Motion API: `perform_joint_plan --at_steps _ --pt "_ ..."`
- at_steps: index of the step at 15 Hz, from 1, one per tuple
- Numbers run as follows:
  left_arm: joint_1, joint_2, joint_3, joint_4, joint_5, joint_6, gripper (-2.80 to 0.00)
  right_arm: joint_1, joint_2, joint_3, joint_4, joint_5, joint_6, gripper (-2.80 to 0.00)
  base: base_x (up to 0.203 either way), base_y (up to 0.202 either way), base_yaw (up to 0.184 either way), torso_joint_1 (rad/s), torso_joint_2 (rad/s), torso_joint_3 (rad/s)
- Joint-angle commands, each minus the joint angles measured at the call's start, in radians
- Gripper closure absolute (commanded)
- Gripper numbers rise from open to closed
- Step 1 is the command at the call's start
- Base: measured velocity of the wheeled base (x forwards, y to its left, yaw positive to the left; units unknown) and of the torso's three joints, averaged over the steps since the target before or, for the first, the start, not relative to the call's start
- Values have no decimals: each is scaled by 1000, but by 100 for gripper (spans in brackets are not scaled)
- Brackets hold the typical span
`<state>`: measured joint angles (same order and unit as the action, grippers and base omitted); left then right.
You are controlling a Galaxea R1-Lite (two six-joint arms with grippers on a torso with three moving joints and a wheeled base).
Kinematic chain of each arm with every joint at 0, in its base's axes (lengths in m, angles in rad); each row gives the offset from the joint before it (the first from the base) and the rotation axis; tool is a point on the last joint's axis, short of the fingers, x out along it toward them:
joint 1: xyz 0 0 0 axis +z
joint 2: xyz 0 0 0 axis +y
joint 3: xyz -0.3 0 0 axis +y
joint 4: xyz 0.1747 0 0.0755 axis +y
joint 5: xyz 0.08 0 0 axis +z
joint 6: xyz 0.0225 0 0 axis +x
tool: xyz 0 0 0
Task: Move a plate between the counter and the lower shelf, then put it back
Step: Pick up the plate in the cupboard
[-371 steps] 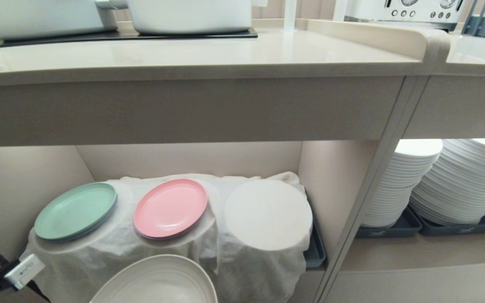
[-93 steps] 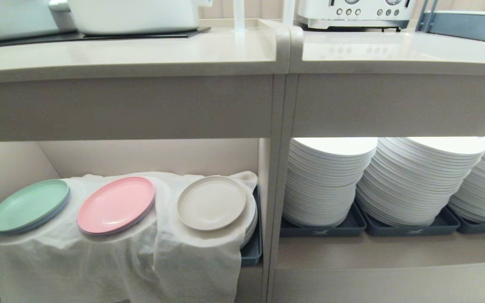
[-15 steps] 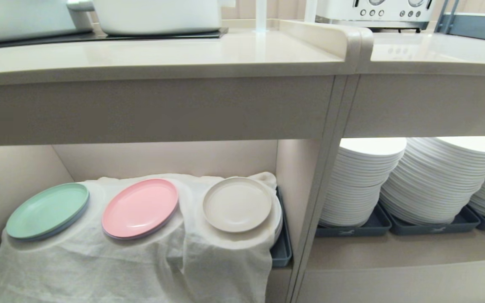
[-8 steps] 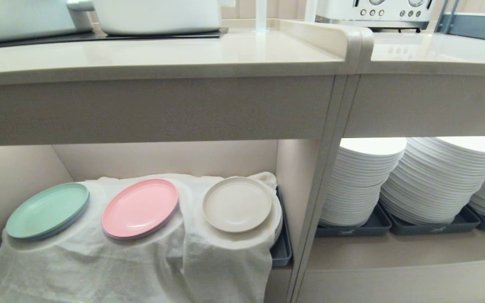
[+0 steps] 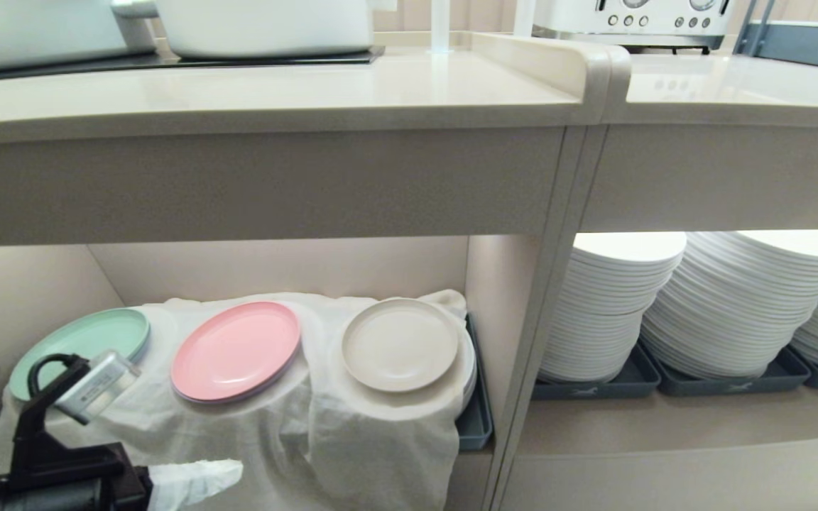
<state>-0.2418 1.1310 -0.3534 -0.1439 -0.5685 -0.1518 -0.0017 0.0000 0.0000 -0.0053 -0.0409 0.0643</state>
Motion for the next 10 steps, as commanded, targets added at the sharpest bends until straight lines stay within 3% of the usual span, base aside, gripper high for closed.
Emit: perform_joint_plan --at_steps 1,6,8,10 --pt "-29 80 5 -47 -2 -64 0 0 0 0 -1 -1 0 0 0 0 0 0 0 0" --pt "-67 201 -2 -104 23 -155 0 0 0 0 -1 -1 0 0 0 0 0 0 0 0" --pt "-145 273 -32 -161 107 -223 0 0 0 0 -1 -1 0 0 0 0 0 0 0 0" --pt "-209 362 -129 -178 213 -334 0 0 0 0 -1 -1 0 0 0 0 0 0 0 0"
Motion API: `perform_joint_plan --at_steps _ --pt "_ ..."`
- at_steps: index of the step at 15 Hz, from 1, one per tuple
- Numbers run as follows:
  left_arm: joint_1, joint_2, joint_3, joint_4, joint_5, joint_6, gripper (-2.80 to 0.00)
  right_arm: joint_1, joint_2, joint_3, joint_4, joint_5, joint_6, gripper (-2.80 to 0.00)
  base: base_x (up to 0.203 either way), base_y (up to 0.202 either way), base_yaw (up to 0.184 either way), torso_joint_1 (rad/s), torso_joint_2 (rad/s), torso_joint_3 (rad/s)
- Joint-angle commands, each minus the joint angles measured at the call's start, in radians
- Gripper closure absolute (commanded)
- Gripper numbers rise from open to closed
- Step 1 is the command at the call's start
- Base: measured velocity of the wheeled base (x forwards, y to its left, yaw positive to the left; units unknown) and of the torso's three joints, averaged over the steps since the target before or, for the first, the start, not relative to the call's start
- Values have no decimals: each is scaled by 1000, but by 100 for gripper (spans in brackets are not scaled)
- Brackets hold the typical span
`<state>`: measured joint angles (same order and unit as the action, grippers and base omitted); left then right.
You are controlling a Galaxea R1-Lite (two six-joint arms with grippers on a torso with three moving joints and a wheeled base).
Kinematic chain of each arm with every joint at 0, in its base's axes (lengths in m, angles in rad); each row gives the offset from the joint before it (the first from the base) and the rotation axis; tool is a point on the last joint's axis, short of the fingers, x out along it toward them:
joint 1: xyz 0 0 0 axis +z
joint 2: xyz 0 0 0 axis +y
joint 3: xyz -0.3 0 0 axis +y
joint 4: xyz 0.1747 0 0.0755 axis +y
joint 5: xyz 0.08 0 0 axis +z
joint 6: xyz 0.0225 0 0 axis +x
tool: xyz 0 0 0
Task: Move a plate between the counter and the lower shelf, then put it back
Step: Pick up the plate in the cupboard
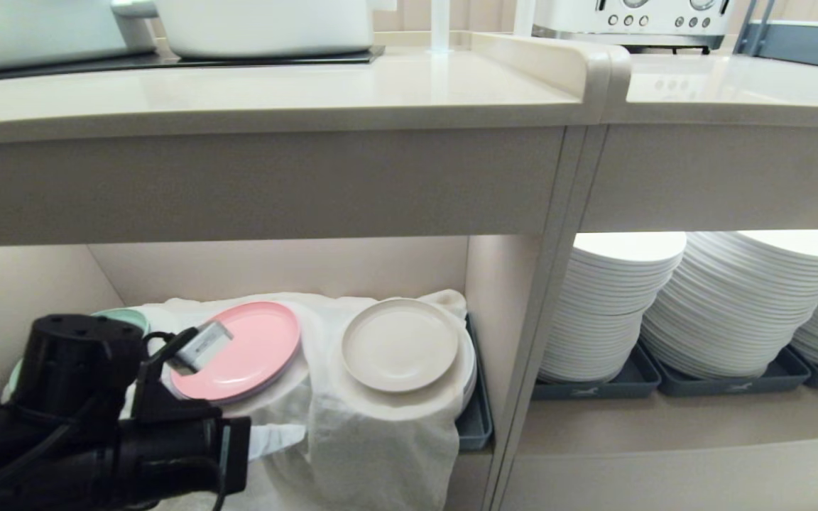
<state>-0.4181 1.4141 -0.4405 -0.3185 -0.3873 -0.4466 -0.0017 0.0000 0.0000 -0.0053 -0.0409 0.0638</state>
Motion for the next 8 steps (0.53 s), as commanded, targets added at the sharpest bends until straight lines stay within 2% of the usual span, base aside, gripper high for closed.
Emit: perform_joint_plan --at_steps 1,3,8 --pt "-58 118 -78 -6 86 -95 0 0 0 0 -1 -1 1 0 0 0 0 0 0 0" --pt "-76 197 -133 -8 162 -157 0 0 0 0 -1 -1 1 0 0 0 0 0 0 0" --pt "-78 279 -156 -11 237 -195 0 0 0 0 -1 -1 1 0 0 0 0 0 0 0"
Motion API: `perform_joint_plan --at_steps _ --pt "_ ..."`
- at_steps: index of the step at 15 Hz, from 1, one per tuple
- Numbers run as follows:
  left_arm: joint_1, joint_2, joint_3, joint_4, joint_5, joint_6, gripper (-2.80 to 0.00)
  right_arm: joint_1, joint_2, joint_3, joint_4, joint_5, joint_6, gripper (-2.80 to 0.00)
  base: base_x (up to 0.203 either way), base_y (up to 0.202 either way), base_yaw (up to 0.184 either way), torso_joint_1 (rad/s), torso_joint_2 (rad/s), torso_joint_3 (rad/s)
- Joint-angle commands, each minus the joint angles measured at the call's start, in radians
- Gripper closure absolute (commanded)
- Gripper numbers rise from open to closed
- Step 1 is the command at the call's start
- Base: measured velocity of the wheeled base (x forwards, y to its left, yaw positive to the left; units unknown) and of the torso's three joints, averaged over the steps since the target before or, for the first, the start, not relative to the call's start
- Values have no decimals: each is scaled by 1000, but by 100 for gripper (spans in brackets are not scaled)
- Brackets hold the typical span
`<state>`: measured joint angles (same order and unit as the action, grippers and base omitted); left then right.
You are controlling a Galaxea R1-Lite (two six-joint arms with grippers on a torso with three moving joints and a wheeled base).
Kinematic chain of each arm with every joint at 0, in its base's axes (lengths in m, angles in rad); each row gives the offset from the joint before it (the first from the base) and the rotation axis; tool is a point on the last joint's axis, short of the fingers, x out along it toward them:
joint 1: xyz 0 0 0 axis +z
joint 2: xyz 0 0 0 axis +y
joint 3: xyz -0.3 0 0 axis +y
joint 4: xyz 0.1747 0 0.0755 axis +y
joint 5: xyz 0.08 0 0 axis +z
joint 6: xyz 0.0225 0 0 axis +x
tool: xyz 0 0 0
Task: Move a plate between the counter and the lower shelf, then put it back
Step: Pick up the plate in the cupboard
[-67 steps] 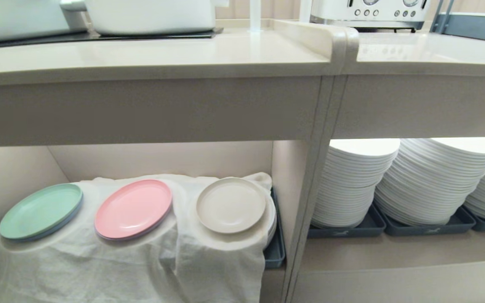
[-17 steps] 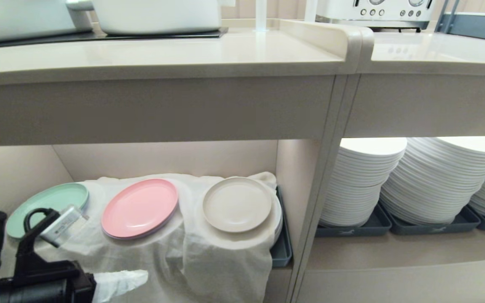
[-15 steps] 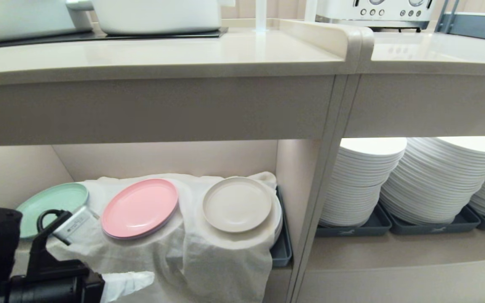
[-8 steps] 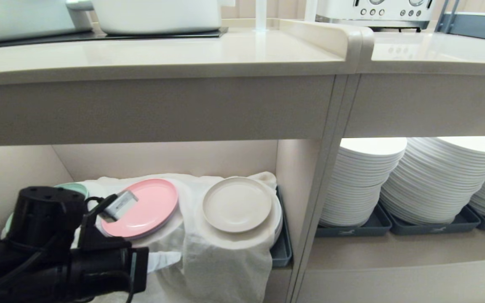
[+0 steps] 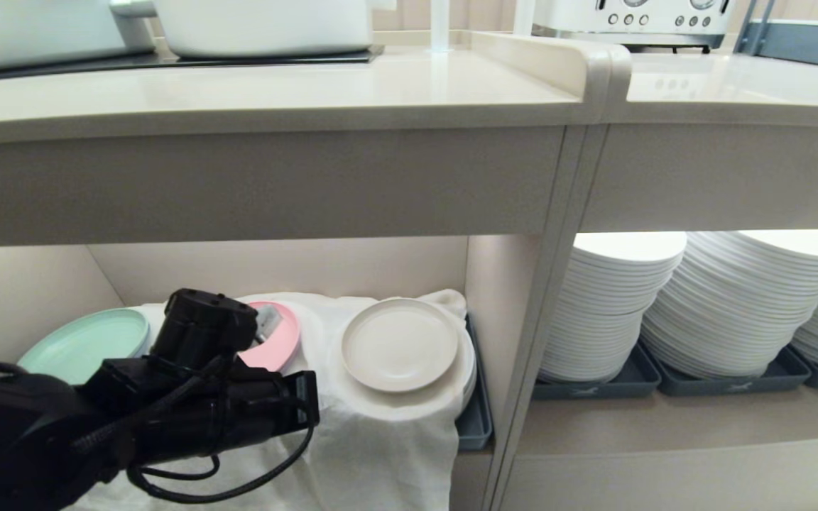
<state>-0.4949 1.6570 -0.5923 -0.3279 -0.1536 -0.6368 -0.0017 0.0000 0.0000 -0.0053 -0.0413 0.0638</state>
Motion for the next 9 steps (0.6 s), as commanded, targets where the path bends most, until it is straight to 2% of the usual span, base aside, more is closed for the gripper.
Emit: perform_joint_plan --at_steps 1,5,7,9 --pt "-2 50 -14 -2 18 -18 0 0 0 0 -1 0 1 0 0 0 0 0 0 0" --pt "-13 93 -66 -29 33 -80 0 0 0 0 -1 0 1 0 0 0 0 0 0 0" --pt "-39 135 -69 -94 96 -107 0 0 0 0 -1 0 1 0 0 0 0 0 0 0" --pt "-77 162 -66 -149 145 -172 0 0 0 0 -1 0 1 0 0 0 0 0 0 0"
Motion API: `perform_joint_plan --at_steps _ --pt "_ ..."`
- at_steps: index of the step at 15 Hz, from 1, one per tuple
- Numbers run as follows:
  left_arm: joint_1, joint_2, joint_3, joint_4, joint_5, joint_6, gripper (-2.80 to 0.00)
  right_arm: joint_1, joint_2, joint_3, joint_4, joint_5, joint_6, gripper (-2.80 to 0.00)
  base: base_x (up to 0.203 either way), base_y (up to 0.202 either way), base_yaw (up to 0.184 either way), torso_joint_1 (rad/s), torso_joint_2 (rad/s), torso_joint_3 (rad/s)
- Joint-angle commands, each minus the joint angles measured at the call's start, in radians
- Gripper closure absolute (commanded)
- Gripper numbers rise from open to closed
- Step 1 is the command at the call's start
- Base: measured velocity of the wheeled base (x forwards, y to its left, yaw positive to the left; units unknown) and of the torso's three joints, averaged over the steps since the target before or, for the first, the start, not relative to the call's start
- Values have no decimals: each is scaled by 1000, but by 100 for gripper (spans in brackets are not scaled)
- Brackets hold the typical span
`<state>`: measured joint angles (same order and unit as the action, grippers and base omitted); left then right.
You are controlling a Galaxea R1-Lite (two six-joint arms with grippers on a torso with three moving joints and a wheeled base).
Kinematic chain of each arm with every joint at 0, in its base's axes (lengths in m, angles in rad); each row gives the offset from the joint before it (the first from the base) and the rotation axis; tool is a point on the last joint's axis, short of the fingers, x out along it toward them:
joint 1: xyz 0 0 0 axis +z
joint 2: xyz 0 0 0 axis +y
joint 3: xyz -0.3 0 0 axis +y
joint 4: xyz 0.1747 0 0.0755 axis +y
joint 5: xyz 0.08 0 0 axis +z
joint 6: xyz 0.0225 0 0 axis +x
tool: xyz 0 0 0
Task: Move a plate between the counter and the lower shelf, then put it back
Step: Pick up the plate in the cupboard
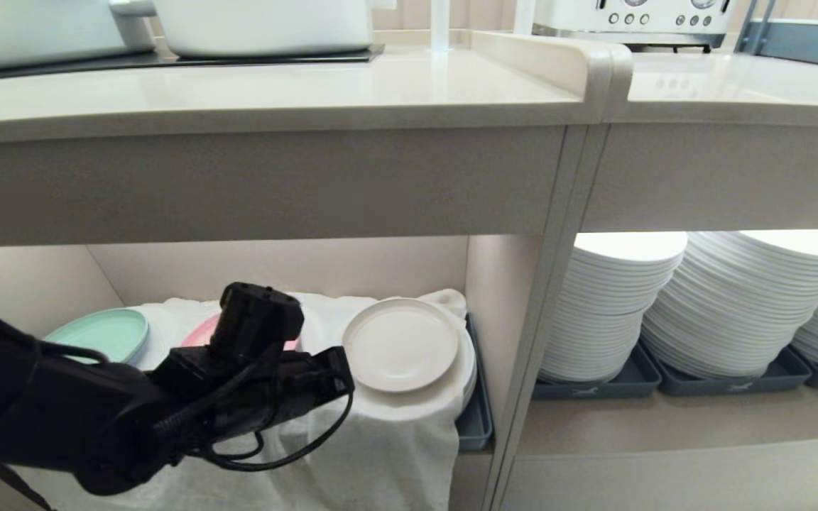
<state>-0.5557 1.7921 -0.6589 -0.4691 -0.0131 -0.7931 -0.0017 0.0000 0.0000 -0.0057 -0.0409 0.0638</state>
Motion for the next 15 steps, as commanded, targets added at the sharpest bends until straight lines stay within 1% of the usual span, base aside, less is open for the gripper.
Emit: perform_joint_plan --at_steps 1,3,4,6,8,10,11,13,15 --pt "-23 40 1 -14 23 -28 0 0 0 0 0 -1 1 0 0 0 0 0 0 0" --pt "-29 82 2 -42 97 -48 0 0 0 0 0 -1 1 0 0 0 0 0 0 0" --pt "-33 97 10 -87 130 -72 0 0 0 0 0 -1 1 0 0 0 0 0 0 0" --pt "-33 126 18 -142 168 -97 0 0 0 0 0 -1 1 0 0 0 0 0 0 0" --pt "-29 151 25 -147 212 -102 0 0 0 0 0 -1 1 0 0 0 0 0 0 0" --pt "-31 157 45 -149 229 -104 0 0 0 0 0 -1 1 0 0 0 0 0 0 0" --pt "-30 163 52 -152 238 -117 0 0 0 0 0 -1 1 0 0 0 0 0 0 0" --pt "-30 183 53 -152 265 -164 0 0 0 0 0 -1 1 0 0 0 0 0 0 0" --pt "-31 185 53 -152 265 -173 0 0 0 0 0 -1 1 0 0 0 0 0 0 0"
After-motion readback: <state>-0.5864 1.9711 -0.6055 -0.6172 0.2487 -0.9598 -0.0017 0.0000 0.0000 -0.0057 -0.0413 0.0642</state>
